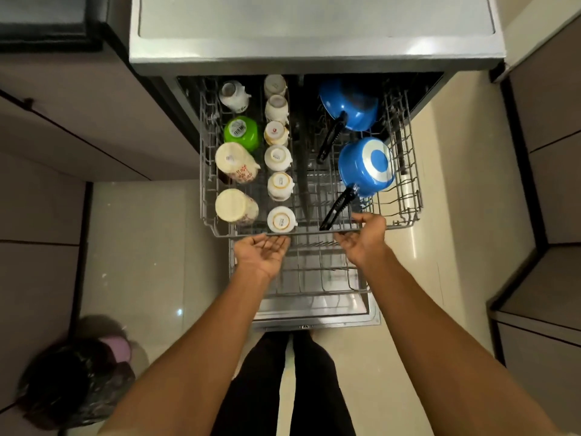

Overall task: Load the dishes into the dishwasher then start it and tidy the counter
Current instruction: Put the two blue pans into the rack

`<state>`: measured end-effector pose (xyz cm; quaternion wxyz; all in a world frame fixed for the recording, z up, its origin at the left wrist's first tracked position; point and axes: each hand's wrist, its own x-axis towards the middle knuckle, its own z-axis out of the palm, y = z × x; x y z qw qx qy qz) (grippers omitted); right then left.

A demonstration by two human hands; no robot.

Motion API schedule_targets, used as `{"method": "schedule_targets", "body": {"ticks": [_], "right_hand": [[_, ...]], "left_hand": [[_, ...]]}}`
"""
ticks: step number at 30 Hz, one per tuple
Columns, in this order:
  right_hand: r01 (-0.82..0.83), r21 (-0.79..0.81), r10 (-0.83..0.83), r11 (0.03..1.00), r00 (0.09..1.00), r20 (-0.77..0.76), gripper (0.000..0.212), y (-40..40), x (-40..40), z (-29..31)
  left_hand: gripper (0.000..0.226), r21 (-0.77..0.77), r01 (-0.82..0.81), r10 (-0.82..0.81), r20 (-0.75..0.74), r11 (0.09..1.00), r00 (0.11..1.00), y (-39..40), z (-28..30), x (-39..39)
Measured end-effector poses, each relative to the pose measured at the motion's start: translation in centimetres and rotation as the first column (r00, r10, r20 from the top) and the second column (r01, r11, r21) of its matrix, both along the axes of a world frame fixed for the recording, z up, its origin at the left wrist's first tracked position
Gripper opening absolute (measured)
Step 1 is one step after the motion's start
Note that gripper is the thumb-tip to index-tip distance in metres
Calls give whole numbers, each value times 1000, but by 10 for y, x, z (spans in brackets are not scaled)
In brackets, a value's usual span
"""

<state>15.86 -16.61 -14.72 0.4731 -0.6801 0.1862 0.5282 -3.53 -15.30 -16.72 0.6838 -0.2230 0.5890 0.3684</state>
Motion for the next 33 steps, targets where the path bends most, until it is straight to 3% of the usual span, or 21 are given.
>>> {"method": "schedule_targets", "body": {"ticks": [6,10,13,15,19,27,33], "right_hand": [[-73,53,70,996,996,50,25,49,14,7],[-110,5,109,994,992,65,47,68,20,-2],[-97,-10,97,995,992,84,19,73,17,-2],[-73,-29,76,997,994,84,13,76,16,-4],[-41,-65,46,997,995,85,14,86,17,-9],[-75,29,72,997,993,93,15,105,26,-26],[-71,159,67,985,997,34,23,130,32,-36]], "left_hand": [[34,63,-33,32,17,997,999,47,-7,15],[32,99,-29,29,4,995,1000,57,-9,19],[35,87,-37,39,-21,996,999,57,-11,21],[36,82,-56,58,-26,995,998,57,-12,23],[41,88,-92,95,-30,992,995,63,-11,28],[46,155,-144,153,-50,977,987,92,-10,38],[29,252,-232,224,58,940,973,121,-13,49]]}}
